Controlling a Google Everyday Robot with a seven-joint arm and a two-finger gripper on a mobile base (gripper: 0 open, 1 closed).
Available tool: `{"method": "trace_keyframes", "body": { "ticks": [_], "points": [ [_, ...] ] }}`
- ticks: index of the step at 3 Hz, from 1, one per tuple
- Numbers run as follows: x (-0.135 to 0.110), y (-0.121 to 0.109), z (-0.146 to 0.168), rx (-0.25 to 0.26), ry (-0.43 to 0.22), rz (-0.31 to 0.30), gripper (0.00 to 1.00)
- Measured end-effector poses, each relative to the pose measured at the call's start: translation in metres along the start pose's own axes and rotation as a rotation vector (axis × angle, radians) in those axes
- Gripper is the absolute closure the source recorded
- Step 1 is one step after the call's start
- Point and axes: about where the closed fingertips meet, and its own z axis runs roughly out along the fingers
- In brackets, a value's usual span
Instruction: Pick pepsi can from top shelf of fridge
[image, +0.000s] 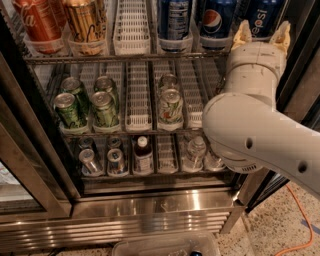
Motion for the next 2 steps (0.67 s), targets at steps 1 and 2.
{"method": "trace_keyframes", "body": {
  "ticks": [1, 2],
  "points": [
    [0.001, 0.004, 0.006, -0.012, -0.007, 0.006, 0.39],
    [0.003, 0.011, 0.036, -0.033, -0.048, 0.022, 0.41]
  ]
}}
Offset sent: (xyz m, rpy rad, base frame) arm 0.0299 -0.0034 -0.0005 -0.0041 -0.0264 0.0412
